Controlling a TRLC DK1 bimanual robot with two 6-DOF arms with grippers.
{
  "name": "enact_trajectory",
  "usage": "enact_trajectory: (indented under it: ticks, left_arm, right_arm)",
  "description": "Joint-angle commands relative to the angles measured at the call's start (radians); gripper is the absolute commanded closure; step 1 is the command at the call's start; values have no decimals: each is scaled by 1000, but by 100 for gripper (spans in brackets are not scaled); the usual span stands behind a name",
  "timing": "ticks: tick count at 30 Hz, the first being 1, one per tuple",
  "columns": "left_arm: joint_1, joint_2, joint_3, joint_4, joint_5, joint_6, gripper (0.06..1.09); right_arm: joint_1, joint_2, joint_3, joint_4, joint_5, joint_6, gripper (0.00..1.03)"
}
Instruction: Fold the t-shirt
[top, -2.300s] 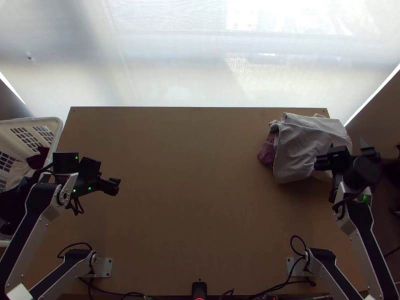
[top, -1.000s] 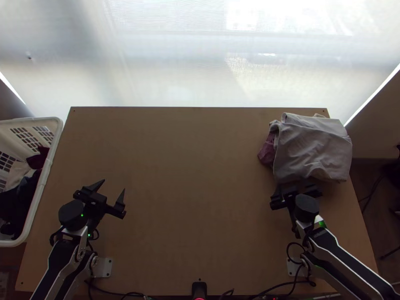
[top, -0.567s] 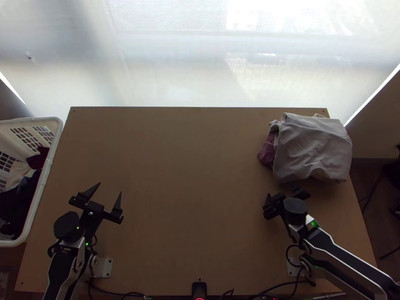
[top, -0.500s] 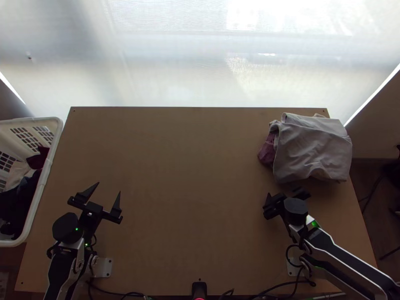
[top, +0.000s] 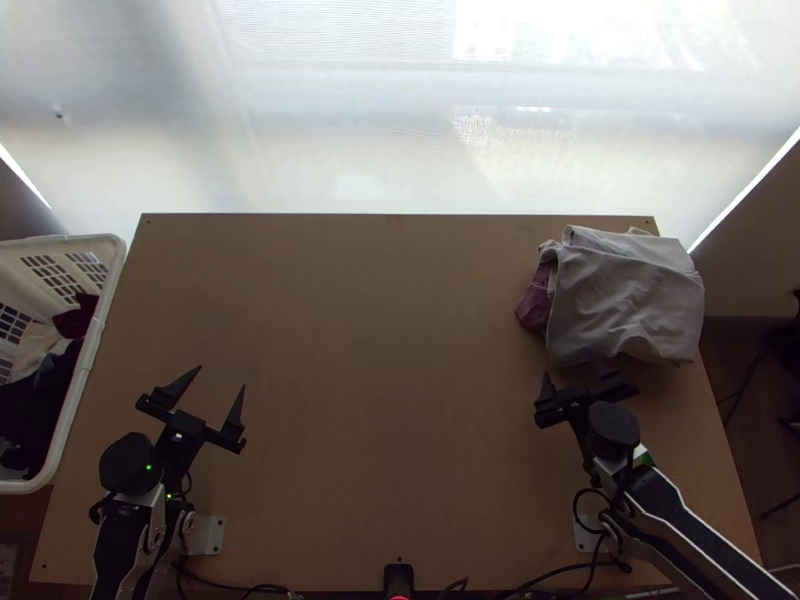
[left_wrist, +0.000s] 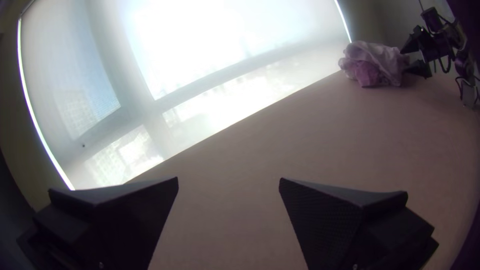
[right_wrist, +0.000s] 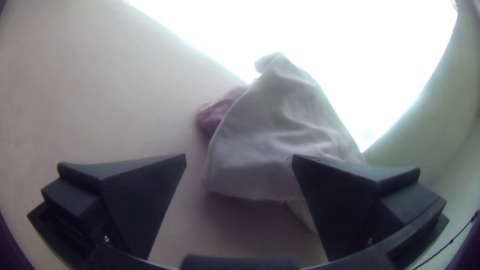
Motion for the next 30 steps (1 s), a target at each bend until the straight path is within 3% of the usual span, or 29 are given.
enact_trajectory:
  ticks: [1, 7, 10, 15, 18, 20, 30]
  left_arm:
    - [-6, -15, -2, -21, 46, 4, 10]
    - [-11, -15, -2, -21, 46, 4, 10]
    - [-12, -15, -2, -22, 50, 4, 10]
    - [-12, -14, -2, -25, 73, 2, 10]
    - [-12, -14, -2, -28, 92, 1, 10]
    - [-12, -14, -2, -28, 94, 1, 10]
    - [-8, -14, -2, -30, 97, 1, 10]
  right_arm:
    - [-24, -315, -2, -96, 22, 1, 4]
    - [-28, -677, -2, -219, 19, -115, 4]
    - [-94, -677, 1, -153, 67, -154, 4]
    - [-240, -675, -2, -201, 62, -88, 4]
    - [-228, -675, -4, -340, -7, -45, 4]
    - [-223, -671, -4, -354, -50, -43, 4]
    - [-234, -672, -4, -359, -59, -45, 4]
